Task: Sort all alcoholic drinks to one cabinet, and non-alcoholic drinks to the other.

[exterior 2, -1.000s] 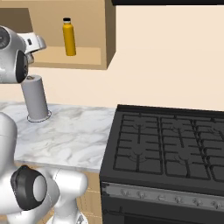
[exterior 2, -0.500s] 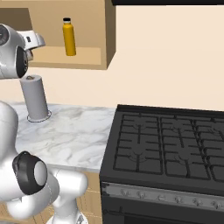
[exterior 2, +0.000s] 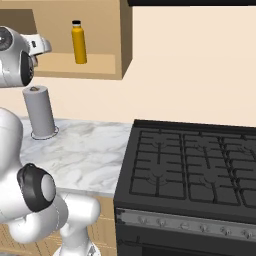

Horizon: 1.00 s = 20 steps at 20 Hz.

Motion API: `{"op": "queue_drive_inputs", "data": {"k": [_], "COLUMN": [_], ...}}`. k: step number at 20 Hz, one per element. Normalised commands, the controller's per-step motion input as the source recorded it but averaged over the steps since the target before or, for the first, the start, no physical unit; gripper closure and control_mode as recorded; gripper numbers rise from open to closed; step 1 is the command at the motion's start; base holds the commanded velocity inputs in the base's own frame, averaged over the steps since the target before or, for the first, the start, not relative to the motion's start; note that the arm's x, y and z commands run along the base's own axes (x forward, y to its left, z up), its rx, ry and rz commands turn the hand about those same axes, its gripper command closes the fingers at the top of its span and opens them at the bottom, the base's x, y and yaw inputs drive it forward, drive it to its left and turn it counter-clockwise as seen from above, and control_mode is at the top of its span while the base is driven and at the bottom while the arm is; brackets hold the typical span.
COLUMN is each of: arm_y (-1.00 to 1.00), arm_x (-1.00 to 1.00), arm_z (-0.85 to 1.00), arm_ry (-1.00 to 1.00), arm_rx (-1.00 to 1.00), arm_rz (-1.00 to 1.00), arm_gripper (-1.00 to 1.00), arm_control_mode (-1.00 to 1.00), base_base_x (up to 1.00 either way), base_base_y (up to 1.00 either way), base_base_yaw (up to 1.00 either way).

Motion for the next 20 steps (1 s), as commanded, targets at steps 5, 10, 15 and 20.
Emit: {"op": "queue_drive_inputs", "data": {"k": [5,10,15,20], "arm_y": [0.00,0.01,0.05,0.00], "arm_x": [0.11,0.10,0.13,0.14], "arm_z": [0.00,-0.03,-0.06,-0.04], "arm_ry": [0.00,0.00,0.03,0.04], "arm_rx": [0.08,0.03,0.00,0.00], "arm_rz": [0.00,0.00,0.00,0.00], "arm_gripper": [1.00,1.00,1.00,1.00], "arm_control_mode": [-1.00,-1.00,-1.00,-1.00], "base_base_x": [0.00,0.00,0.00,0.00], "base_base_y": [0.00,0.00,0.00,0.00], "base_base_yaw": [0.00,0.00,0.00,0.00]}}
